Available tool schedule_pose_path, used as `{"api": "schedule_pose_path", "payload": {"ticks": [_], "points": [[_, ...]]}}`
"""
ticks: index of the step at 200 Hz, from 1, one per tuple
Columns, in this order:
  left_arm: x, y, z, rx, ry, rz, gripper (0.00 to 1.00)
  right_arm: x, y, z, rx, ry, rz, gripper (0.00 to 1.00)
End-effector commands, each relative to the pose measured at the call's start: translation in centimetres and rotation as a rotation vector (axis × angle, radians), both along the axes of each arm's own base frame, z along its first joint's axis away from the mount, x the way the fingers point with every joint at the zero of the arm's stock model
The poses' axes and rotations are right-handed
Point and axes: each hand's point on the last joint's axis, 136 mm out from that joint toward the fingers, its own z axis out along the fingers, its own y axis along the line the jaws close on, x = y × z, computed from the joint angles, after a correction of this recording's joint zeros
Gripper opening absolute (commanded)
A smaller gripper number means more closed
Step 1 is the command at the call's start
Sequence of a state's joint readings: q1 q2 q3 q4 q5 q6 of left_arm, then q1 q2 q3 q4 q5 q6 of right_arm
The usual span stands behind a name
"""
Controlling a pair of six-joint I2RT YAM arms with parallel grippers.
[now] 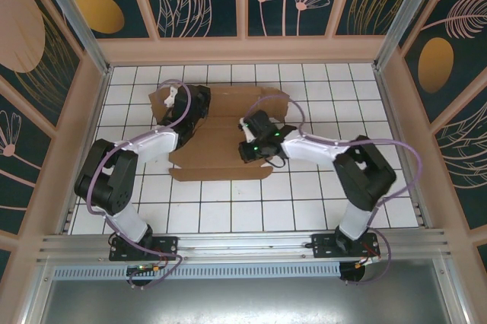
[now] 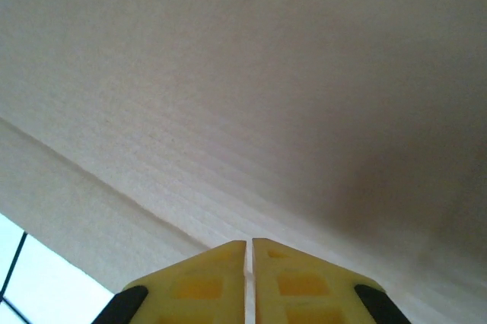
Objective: Fold the paper box
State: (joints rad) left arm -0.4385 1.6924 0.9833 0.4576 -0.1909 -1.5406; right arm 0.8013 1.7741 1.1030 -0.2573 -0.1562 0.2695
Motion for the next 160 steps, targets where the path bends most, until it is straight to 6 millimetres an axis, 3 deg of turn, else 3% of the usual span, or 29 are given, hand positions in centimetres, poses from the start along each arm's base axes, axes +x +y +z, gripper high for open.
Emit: {"api": "schedule_pose_path", "payload": {"ticks": [1,9,15,48,102,132,160], "points": [[-0.6,0.4,-1.7,0.037,0.062,0.023,0.00,-1.2,1.0,-2.5,-0.073,0.028,0.025,0.09],[-0.6,0.4,-1.3,0.032,0.051,0.027,0.00,-1.7,0.9,-3.4,-0.104,0.032,0.034,0.08],[-1.3,0.7,-2.4,0.042,0.074,0.028,0.00,-2.1,0.5,-4.1,-0.127,0.035,0.039,0.08],[-2.1,0.7,-3.4,0.012,0.083,0.018,0.00,-4.0,-2.0,-6.7,-0.210,0.082,0.050,0.05],[-3.0,-0.1,-3.7,-0.002,0.084,-0.025,0.00,-5.7,-4.3,-6.8,-0.222,0.115,0.049,0.04],[-3.0,0.1,-3.6,0.059,0.077,-0.031,0.00,-5.3,-2.9,-4.8,-0.143,0.107,0.055,0.07],[-3.7,0.2,-4.3,0.063,0.072,-0.036,0.00,-3.0,-1.3,0.7,0.005,0.021,0.042,0.20]]}}
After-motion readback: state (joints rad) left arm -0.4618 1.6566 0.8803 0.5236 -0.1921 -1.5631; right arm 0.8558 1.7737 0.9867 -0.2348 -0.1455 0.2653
